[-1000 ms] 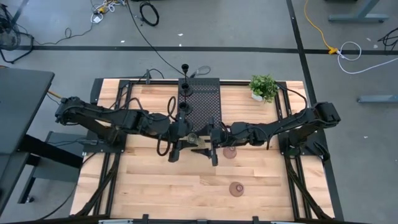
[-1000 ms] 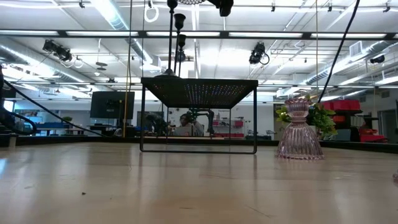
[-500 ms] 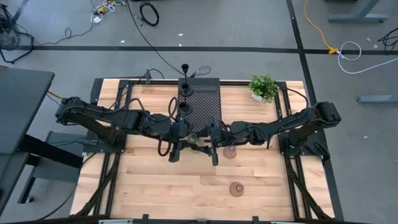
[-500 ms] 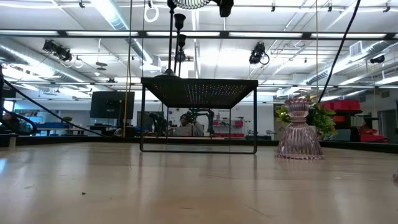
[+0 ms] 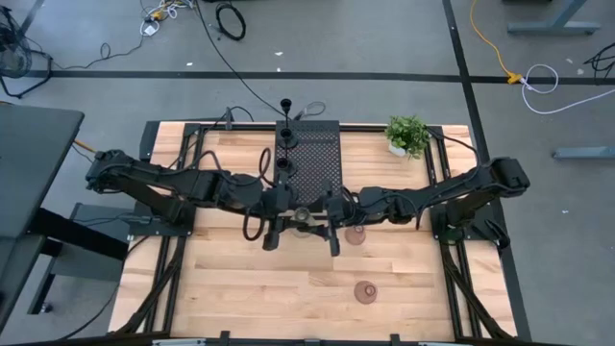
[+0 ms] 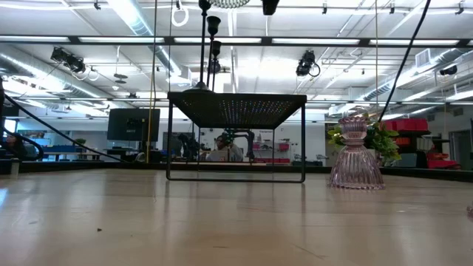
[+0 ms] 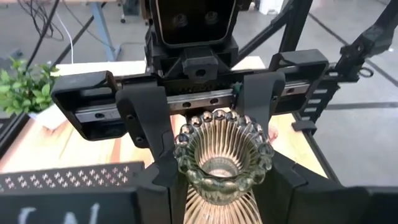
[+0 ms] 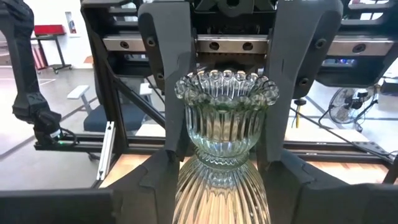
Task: Pick & Place candle stick holders
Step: Put the green candle holder on the shelf
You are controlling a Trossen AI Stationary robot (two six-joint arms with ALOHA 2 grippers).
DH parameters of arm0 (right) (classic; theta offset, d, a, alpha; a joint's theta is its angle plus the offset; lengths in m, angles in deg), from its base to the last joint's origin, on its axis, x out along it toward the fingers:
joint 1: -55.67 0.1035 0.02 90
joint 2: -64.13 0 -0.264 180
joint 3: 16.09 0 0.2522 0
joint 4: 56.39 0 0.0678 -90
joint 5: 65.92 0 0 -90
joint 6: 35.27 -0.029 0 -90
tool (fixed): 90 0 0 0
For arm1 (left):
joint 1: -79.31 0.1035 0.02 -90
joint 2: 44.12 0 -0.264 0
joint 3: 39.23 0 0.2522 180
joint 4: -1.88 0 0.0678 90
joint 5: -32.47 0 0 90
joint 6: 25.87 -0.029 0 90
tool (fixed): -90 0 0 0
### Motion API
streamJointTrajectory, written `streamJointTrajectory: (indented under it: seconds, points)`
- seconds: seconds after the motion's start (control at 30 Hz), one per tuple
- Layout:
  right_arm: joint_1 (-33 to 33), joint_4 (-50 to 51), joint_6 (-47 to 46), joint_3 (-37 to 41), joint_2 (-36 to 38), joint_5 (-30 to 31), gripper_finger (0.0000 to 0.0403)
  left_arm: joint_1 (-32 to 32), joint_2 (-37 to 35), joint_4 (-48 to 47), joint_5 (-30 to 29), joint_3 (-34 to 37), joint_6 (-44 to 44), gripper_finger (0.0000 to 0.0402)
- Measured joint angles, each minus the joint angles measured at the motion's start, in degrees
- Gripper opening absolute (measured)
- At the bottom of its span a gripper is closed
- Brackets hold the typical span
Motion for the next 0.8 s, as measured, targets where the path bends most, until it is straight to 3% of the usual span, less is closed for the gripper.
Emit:
streamJointTrajectory:
  seconds: [0.17,0.27,0.33,0.4,0.43,0.6,0.8]
  points:
    - [0.3,-0.2,0.3,0.0,-0.1,1.4,0.0172,-0.1,0.0,0.7,0.2,0.0,-0.4,0.0142]
    - [0.3,-0.4,0.4,0.1,-0.1,1.3,0.0171,-0.3,0.0,1.6,0.0,0.0,-0.9,0.0173]
    - [0.3,-0.3,0.2,0.1,-0.2,1.3,0.0143,-0.4,0.0,2.1,0.0,0.0,-1.4,0.0196]
    - [0.3,1.6,0.5,0.4,-0.3,1.6,0.0086,-0.7,0.0,5.8,0.0,-0.2,-2.1,0.0208]
    - [0.2,3.0,0.4,0.7,-0.8,2.0,0.009,-0.9,-0.5,8.0,0.1,-0.7,-2.6,0.021]
    - [0.2,3.4,0.5,0.2,-0.2,6.7,0.009,-2.7,-1.7,11.6,-0.6,-0.4,-6.8,0.0202]
    - [0.5,4.7,0.7,0.7,0.0,6.8,0.009,-3.4,-4.2,10.8,-1.4,-0.6,-6.3,0.0175]
